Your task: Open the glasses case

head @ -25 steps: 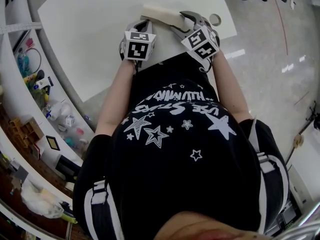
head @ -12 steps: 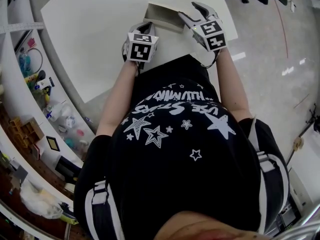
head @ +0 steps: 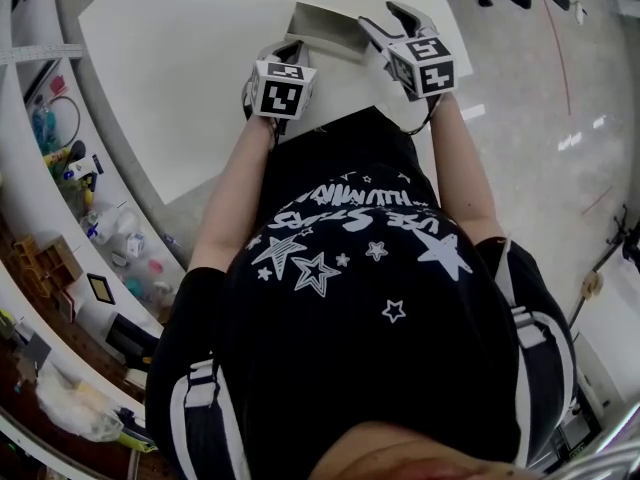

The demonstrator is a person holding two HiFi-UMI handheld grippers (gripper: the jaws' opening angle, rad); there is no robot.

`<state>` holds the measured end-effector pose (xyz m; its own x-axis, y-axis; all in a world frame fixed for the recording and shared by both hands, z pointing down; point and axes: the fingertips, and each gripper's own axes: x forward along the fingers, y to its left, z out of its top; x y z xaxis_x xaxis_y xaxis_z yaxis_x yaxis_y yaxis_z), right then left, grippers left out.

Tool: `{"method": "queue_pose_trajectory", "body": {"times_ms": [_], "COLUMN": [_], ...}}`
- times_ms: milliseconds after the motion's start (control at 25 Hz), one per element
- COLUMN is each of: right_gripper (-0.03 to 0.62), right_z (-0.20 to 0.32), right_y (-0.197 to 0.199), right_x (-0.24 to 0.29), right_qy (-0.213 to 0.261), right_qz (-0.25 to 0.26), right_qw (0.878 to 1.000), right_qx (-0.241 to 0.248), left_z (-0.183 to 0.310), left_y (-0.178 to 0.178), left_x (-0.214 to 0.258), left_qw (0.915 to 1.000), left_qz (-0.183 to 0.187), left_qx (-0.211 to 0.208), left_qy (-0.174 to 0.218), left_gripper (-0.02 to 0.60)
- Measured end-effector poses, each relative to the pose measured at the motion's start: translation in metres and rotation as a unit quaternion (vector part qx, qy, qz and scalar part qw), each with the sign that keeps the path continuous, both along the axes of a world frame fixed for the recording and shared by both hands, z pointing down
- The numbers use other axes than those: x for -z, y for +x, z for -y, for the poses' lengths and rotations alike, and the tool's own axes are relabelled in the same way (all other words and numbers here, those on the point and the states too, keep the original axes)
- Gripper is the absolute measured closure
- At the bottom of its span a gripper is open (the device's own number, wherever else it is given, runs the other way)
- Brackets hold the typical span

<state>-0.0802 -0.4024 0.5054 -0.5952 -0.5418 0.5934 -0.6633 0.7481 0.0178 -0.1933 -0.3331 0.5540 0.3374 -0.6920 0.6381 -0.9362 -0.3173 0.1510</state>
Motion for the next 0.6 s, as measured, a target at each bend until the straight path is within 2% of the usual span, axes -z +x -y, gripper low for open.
{"method": "queue_pose_trajectory", "body": {"times_ms": [160,320,440,600], "right_gripper": [0.326,0.326,0.326,0.326], "right_z": [-0.012,-0.025,-0.038,-0.047], "right_y": [0.011,0.020,0.029,0.046], "right_x": [0.009,0.014,0.016,0.021], "right_qy": [0.002,-0.008,-0.010,-0.011], "right_qz": [0.002,0.025,0.027,0.043], "right_qw": [1.000,1.000,1.000,0.999], "right_qx": [-0.008,-0.018,-0.012,-0.010], "left_z": [0.000,0.002,-0.004,-0.020], "left_y": [0.000,-0.001,-0.009,-0.011], "left_x": [0.000,0.002,0.016,0.038], "left_qw": [0.9999,0.9994,0.9974,0.9939], "left_qz": [0.011,0.016,0.002,-0.009], "left_qx": [-0.001,0.005,0.041,0.076], "left_qy": [0.009,0.029,0.059,0.079], "left_gripper": [0.569,0.569,0.569,0.569]}}
